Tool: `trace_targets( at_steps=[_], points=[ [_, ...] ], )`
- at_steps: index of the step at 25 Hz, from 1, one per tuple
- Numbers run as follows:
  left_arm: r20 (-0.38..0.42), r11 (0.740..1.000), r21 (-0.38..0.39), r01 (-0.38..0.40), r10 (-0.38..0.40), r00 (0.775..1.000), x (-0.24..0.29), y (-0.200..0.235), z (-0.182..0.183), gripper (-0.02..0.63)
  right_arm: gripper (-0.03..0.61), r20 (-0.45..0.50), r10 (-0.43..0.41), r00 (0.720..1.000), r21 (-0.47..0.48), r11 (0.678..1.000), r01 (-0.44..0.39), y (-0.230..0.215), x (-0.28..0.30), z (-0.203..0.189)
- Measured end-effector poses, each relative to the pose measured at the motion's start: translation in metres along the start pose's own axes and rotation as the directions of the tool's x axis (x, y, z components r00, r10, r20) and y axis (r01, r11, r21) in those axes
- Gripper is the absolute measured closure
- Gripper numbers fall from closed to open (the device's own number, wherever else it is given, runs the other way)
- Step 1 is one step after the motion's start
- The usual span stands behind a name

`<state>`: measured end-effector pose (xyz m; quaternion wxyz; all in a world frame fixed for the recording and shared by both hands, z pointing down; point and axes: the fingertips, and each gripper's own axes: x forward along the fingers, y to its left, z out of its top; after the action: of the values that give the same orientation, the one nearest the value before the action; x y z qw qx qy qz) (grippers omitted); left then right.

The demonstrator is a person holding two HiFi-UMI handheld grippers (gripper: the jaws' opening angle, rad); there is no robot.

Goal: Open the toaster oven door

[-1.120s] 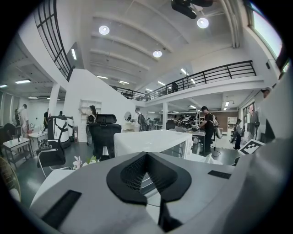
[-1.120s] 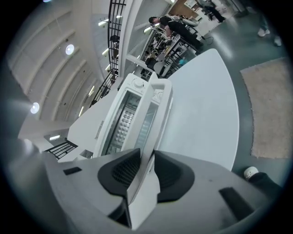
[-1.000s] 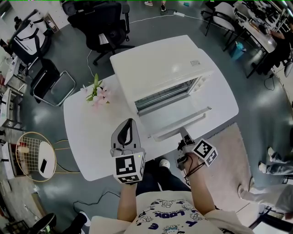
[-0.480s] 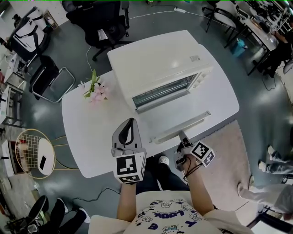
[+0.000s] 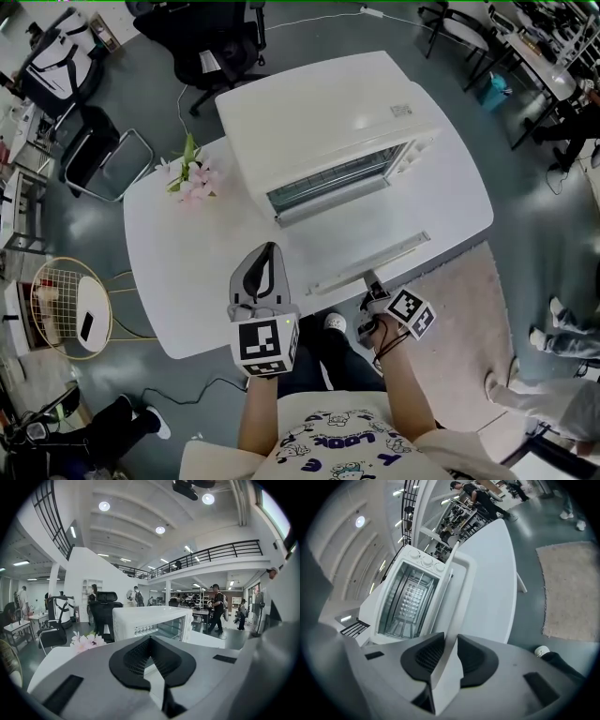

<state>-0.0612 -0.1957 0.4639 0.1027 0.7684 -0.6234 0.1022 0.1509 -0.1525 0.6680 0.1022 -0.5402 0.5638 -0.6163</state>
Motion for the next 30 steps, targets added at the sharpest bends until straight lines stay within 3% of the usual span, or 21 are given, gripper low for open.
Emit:
trace_targets(
  at_steps=[11,22,30],
  points=[
    [-0.036,1.0,0.007,-0.015,0.015,0.999,0.001,-0.003,-0.015,0.611,0.494,-0.025,-0.052,0.998,-0.003,0.999,0.052,-0.033,0.014,-0.007],
    [-0.068,1.0,0.017,-0.012,0.013,0.998,0.005,-0.007,-0.03,0.611,0.495,-0.031,-0.029,0.999,-0.02,0.999,0.029,-0.044,0.02,-0.01],
    [-0.086,1.0,0.021,-0.005,0.007,0.996,0.01,-0.012,-0.042,0.611,0.494,-0.005,-0.031,1.0,-0.17,0.985,0.03,-0.051,0.024,-0.009]
  ],
)
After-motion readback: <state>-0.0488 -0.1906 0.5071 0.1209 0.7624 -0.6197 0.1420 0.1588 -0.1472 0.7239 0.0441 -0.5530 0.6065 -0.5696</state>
